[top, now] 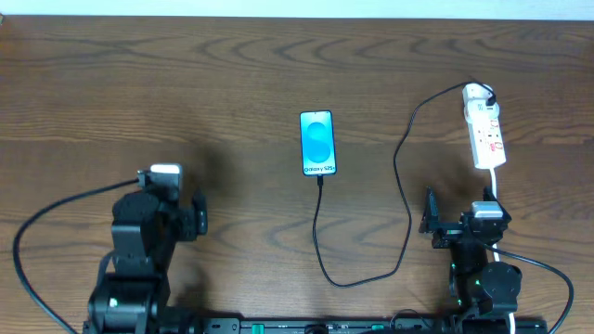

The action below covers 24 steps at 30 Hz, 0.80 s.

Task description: Plug charger to phone and switch on socket

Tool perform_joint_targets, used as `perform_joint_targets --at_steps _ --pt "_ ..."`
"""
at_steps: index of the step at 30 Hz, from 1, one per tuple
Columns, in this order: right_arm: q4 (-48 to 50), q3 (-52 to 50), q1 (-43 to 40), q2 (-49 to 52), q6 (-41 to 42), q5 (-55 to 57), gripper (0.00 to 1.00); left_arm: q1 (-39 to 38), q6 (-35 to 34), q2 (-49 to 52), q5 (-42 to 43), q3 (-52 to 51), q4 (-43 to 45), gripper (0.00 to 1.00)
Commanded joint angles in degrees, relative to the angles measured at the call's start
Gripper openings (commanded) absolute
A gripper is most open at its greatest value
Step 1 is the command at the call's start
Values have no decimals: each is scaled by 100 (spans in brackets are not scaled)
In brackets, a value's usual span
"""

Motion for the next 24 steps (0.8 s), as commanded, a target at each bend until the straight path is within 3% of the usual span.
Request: perform_joint_targets --at_steps 1,10,24 --pt "-7 -24 85 -37 79 44 99 26 503 -555 385 -350 85 86" --pt "-7 -24 85 -37 76 46 99 26 214 -2164 358 -1412 485 86" --pt "-7 -24 85 -37 76 44 99 26 -219 -3123 199 -2507 1530 86"
